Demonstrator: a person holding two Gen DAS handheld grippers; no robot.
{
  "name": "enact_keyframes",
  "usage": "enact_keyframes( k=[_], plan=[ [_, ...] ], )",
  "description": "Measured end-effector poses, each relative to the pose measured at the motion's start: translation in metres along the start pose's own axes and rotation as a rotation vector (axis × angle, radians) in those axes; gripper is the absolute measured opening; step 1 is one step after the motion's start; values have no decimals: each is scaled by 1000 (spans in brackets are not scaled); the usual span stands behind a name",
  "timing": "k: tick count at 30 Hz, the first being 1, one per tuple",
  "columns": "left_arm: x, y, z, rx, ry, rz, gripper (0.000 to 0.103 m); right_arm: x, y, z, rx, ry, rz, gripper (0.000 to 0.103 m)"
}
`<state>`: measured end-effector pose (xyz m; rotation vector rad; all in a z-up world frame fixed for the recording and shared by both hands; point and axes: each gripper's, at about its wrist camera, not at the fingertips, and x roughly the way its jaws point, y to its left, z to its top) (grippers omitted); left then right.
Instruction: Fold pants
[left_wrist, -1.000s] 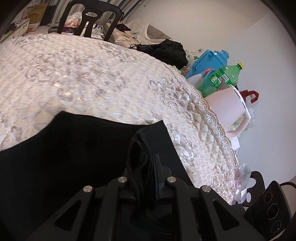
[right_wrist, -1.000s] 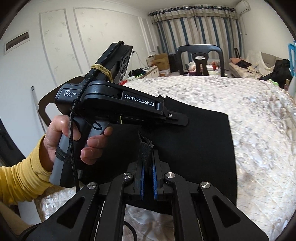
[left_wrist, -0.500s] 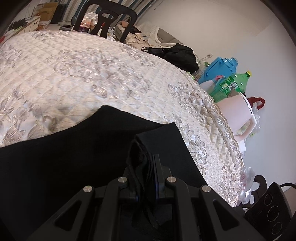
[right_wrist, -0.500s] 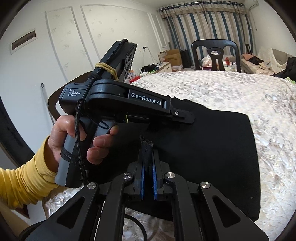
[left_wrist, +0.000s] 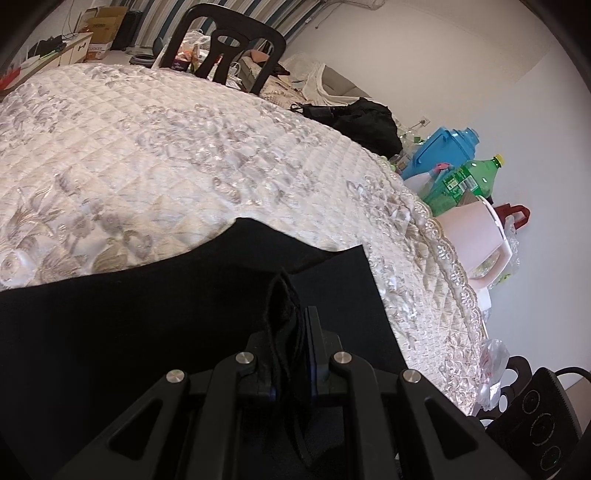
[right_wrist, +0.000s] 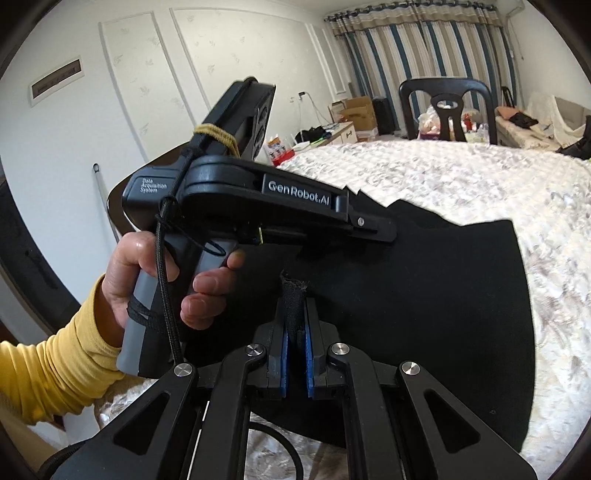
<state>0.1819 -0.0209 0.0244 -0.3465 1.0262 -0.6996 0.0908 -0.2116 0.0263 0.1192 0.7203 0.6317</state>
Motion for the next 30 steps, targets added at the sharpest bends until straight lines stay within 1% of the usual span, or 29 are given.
enact_keyframes(
  k=[3, 7, 11, 13, 14, 16, 17, 18, 19, 20, 21, 22, 24, 27, 30],
  plan=[
    [1, 8, -3, -17, 9, 18, 13, 7, 1, 0, 6, 11, 11, 6],
    [3, 16, -5, -40, 17, 16, 13, 14, -4, 2, 36, 23, 26, 6],
    [0, 17, -5, -34, 13, 26, 13, 17, -5, 3, 47, 43, 29, 6],
    [-2, 16, -6, -23, 10, 34, 14, 18, -6, 2, 55, 53, 45, 9],
    [-3, 16, -6, -19, 10, 43, 16, 19, -6, 2, 64, 59, 49, 9],
    [-6, 14, -7, -4, 4, 67, 22, 19, -8, 1, 82, 62, 49, 10],
    [-9, 13, -7, 5, -2, 78, 28, 17, -7, 0, 88, 60, 55, 13],
    [-12, 12, -8, 13, -10, 86, 34, 16, -7, 0, 93, 57, 61, 21],
    [-15, 10, -8, 23, -18, 93, 37, 13, -8, 0, 97, 52, 63, 28],
    [-18, 9, -8, 30, -23, 95, 43, 9, -8, 1, 97, 46, 62, 33],
    [-21, 7, -8, 34, -30, 98, 47, 5, -8, 2, 94, 38, 59, 42],
    [-24, 6, -8, 38, -39, 103, 48, 1, -8, 2, 92, 29, 57, 45],
    [-31, 2, -8, 49, -58, 106, 53, -11, -11, 2, 97, 7, 47, 47],
    [-40, -2, -9, 49, -81, 102, 57, -30, -22, 0, 124, -20, 28, 49],
    [-44, -10, -12, 53, -95, 87, 60, -50, -38, -6, 154, -44, -33, 49]
  ],
)
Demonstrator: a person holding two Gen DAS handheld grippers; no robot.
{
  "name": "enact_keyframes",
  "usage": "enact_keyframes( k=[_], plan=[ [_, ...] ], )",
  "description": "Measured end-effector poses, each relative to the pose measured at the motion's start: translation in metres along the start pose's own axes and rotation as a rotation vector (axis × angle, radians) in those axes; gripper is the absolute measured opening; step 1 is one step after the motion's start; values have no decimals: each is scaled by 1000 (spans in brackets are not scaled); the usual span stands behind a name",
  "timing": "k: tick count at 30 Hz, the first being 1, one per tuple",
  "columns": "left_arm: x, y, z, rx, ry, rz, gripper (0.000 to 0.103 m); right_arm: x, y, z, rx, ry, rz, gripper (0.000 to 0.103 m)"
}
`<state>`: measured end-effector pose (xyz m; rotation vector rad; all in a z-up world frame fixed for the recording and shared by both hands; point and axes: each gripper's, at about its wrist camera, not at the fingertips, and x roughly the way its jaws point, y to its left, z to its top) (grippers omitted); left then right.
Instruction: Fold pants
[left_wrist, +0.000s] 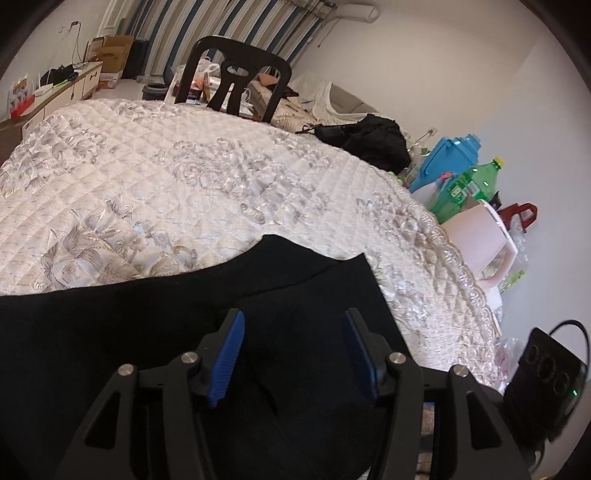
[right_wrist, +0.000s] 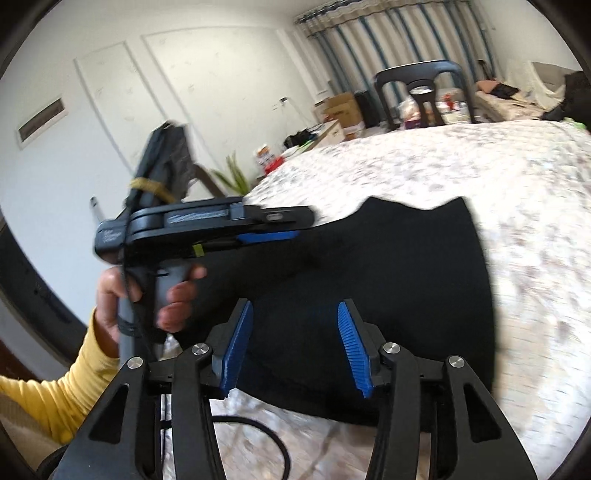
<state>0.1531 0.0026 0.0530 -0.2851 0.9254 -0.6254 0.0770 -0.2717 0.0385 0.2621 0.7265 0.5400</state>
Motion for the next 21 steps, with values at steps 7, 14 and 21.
enact_keyframes(
  k=[7, 14, 21],
  plan=[
    [17, -20, -22, 38, 63, -28, 60, -5, -31, -20, 70, 76, -158, 49],
    [21, -20, -41, 32, 93, 9, 60, -25, -24, -24, 26, 35, -211, 49],
    [16, -19, -47, 48, 107, 56, 60, -28, -38, -27, 41, 73, -279, 49]
  ],
)
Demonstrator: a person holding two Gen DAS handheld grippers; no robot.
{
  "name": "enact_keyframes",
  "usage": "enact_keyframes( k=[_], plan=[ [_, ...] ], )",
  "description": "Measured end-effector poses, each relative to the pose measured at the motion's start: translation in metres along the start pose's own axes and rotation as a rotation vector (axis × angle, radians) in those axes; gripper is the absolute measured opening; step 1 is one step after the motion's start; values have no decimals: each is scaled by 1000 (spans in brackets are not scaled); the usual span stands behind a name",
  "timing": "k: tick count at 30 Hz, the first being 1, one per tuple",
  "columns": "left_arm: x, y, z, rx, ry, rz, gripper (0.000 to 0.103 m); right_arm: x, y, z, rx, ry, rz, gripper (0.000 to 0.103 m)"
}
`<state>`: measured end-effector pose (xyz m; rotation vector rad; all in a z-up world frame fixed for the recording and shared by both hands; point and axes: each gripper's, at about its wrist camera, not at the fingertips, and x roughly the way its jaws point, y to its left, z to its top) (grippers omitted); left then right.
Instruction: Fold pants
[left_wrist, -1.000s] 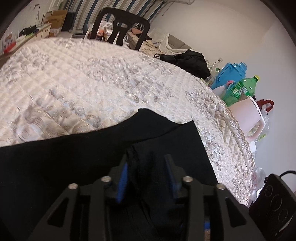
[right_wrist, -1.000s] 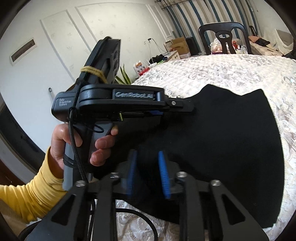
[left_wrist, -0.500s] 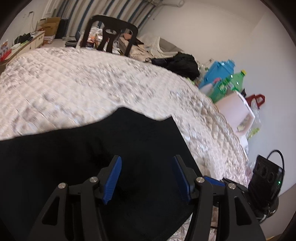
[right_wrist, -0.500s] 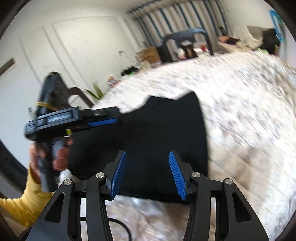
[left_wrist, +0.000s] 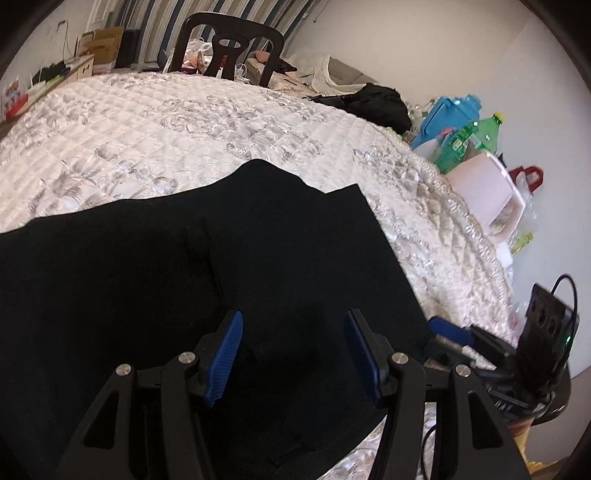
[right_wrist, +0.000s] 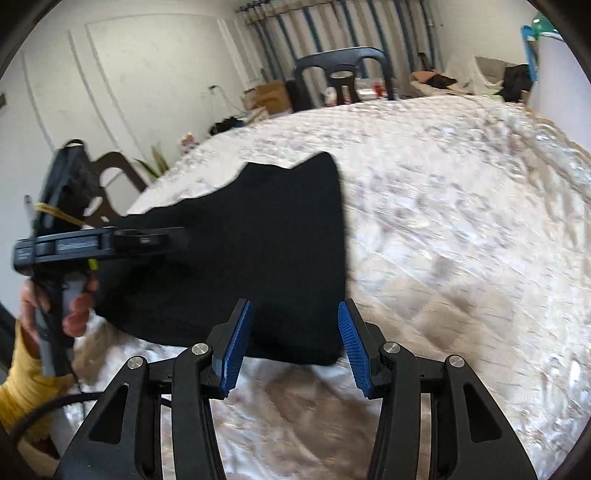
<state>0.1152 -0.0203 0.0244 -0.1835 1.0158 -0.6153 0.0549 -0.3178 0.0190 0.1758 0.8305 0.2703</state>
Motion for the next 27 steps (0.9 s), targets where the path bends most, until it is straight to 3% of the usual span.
enact_keyframes(
  k=[9, 16, 21, 27],
  plan=[
    [-9, -12, 14, 15, -19, -20, 61, -6, -15, 1, 54, -21, 7, 49],
    [10, -36, 31, 46, 34, -76, 66, 6, -22, 3, 106, 8, 56, 48],
    [27, -52, 43, 64, 73, -102, 67, 14, -32, 5, 167, 21, 101, 34],
    [54, -67, 52, 91, 145, -88, 68, 15, -39, 4, 209, 22, 145, 30]
  ],
)
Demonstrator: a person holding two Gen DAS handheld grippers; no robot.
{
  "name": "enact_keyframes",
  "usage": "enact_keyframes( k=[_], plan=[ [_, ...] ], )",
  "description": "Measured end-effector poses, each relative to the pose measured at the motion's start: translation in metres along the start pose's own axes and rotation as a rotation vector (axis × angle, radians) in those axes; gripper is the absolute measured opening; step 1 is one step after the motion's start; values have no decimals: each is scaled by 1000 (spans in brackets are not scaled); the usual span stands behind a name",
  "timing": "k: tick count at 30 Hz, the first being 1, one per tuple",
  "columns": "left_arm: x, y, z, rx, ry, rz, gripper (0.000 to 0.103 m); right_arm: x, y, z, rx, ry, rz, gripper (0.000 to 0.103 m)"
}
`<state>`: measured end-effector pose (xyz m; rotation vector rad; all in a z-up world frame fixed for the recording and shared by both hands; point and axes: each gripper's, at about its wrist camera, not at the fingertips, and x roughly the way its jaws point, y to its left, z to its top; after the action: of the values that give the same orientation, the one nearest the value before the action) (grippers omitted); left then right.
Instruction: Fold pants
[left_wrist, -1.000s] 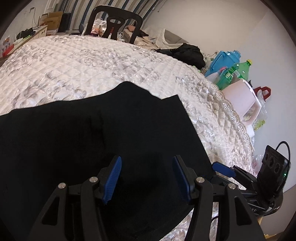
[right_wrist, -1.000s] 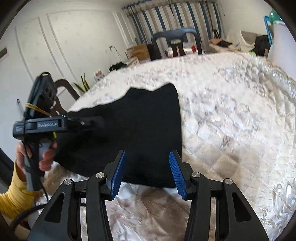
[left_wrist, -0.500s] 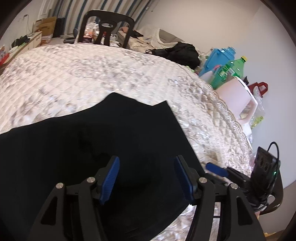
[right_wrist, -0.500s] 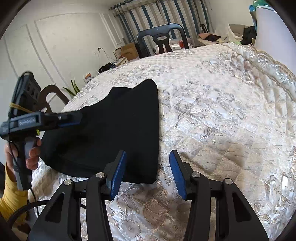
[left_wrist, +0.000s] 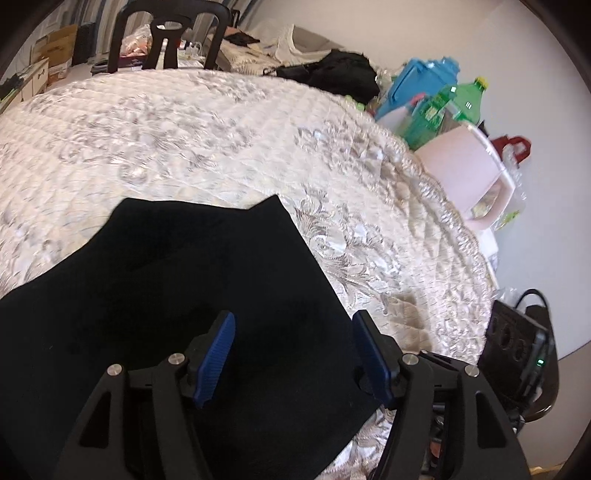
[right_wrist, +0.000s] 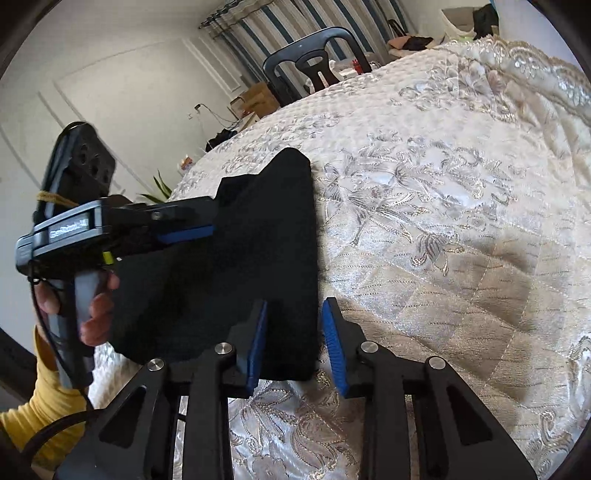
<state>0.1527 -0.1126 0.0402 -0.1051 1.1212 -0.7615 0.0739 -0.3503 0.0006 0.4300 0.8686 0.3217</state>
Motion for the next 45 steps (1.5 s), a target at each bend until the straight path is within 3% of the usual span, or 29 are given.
enact_keyframes(
  k=[3, 7, 14, 22, 26, 31, 33, 36, 45],
  plan=[
    [11, -4, 4, 4, 30, -7, 68, 2, -1, 1, 5, 9, 21, 17],
    [21, -2, 7, -5, 59, 14, 68, -2, -4, 1, 24, -7, 85, 12],
    [17, -7, 12, 20, 62, 31, 69, -14, 17, 2, -75, -80, 123, 11],
    [17, -27, 23, 114, 96, 65, 74, -11, 39, 0, -144, -91, 153, 10],
    [28, -25, 28, 113, 140, 113, 74, -11, 46, -3, -171, -87, 161, 10],
    [34, -16, 33, 57, 138, 143, 72, -8, 54, -6, -201, -76, 159, 10],
    [34, -13, 33, 45, 131, 163, 59, -8, 55, -7, -203, -74, 154, 10],
    [32, -6, 34, 25, 132, 169, 48, -7, 53, -5, -203, -76, 142, 10],
    [24, -5, 31, 49, 107, 194, 27, -6, 62, -8, -250, -83, 94, 10]
  ],
)
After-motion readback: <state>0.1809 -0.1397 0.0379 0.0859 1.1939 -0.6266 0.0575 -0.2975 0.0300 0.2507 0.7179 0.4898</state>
